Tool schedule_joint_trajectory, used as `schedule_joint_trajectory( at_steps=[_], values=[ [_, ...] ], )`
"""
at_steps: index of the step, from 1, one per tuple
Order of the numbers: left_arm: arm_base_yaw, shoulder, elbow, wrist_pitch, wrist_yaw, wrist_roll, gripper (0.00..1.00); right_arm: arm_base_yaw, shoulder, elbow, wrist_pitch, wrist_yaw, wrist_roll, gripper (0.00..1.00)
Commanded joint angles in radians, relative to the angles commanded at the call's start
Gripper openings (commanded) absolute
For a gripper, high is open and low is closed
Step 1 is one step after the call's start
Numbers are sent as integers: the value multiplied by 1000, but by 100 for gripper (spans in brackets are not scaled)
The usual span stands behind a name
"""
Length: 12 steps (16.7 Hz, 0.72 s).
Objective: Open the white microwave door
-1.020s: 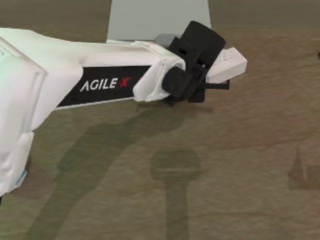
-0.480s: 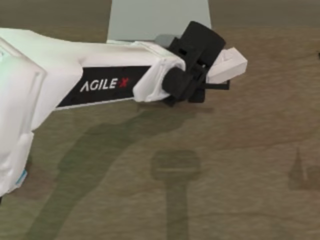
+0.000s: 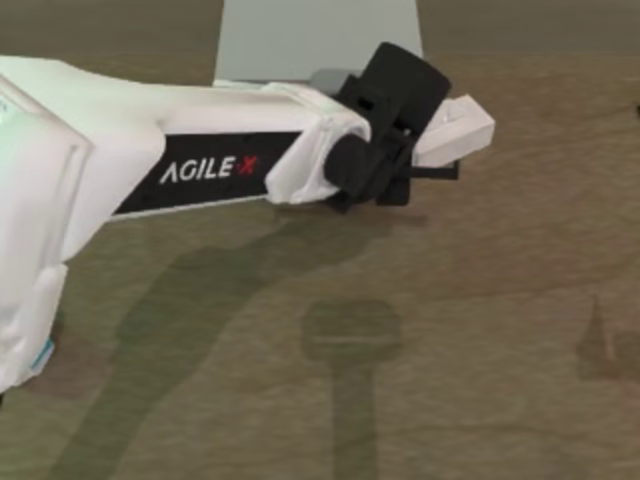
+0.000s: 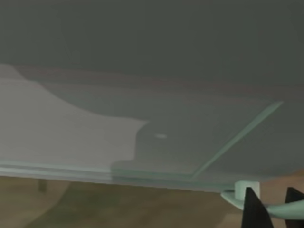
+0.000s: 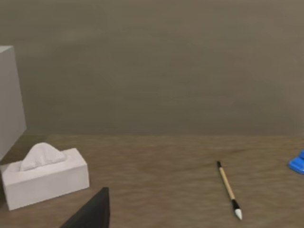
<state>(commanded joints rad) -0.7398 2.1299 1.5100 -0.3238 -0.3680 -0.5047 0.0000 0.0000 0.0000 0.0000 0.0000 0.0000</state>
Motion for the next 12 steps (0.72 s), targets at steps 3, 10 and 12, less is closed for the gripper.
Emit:
schedule_joint_trajectory(
  at_steps=[3,10,12],
  values=[
    [0,0,0,0,0,0,0,0,0,0,0,0,0,100],
    [-3,-10,-14,12,12,11,0,0,0,0,0,0,0,100],
    [1,-21,-31,23,18,24,0,0,0,0,0,0,0,100]
  ],
)
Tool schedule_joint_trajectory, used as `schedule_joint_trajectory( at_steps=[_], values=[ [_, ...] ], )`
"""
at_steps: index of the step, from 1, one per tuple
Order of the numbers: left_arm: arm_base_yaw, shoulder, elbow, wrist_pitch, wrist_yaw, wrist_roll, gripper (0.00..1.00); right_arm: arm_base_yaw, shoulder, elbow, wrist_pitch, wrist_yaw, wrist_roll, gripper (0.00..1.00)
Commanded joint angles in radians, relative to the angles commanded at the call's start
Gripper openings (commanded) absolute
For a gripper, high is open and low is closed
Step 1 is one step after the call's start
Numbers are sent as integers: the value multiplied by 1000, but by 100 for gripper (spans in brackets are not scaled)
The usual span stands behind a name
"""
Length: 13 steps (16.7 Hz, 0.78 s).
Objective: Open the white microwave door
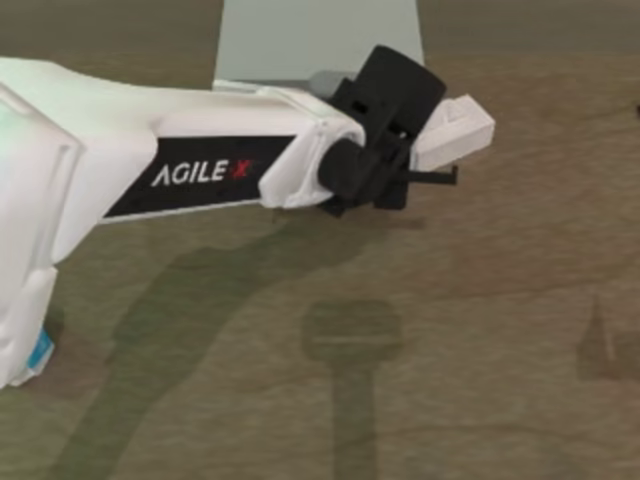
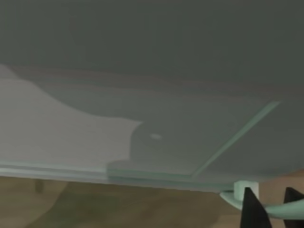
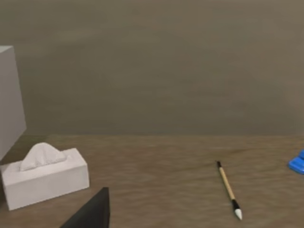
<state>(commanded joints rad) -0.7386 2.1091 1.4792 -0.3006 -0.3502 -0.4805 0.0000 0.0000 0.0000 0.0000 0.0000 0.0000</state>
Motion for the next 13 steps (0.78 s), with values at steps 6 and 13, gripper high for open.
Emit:
schedule_joint_trajectory(
  at_steps=[6,13],
  values=[
    [2,-3,-9,3,3,6,0,0,0,0,0,0,0,100],
    [2,-3,-9,3,3,6,0,0,0,0,0,0,0,100]
  ],
)
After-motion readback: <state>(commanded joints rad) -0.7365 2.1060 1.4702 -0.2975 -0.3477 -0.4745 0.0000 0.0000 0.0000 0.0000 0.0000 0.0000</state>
